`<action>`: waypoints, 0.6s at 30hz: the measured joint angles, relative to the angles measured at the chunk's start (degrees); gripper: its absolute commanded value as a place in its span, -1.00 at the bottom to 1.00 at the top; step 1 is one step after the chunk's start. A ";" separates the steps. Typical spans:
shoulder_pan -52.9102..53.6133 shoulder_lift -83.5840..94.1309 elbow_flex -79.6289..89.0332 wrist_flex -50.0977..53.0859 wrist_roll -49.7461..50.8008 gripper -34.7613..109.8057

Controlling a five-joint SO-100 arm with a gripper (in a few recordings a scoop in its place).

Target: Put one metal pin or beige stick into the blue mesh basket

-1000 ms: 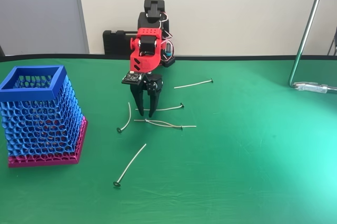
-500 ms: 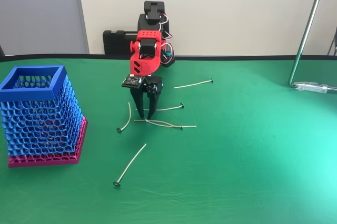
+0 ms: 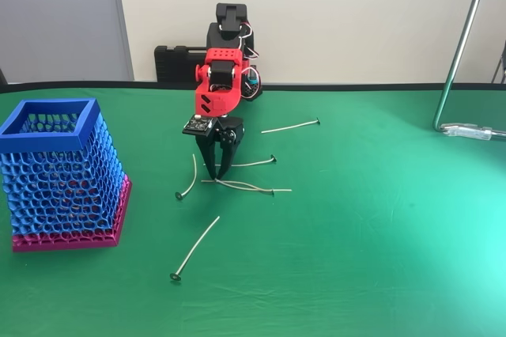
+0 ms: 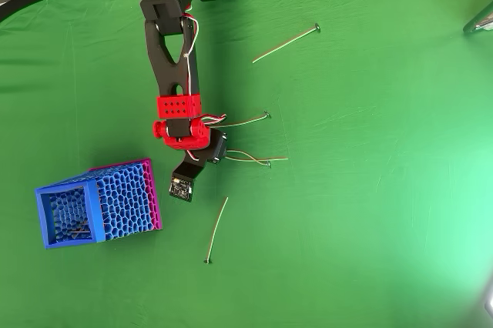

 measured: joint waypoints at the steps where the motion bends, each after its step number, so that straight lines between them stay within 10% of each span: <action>1: 0.00 0.00 -0.26 0.00 0.00 -0.51; 18: -3.78 6.24 -2.02 0.00 12.30 -0.51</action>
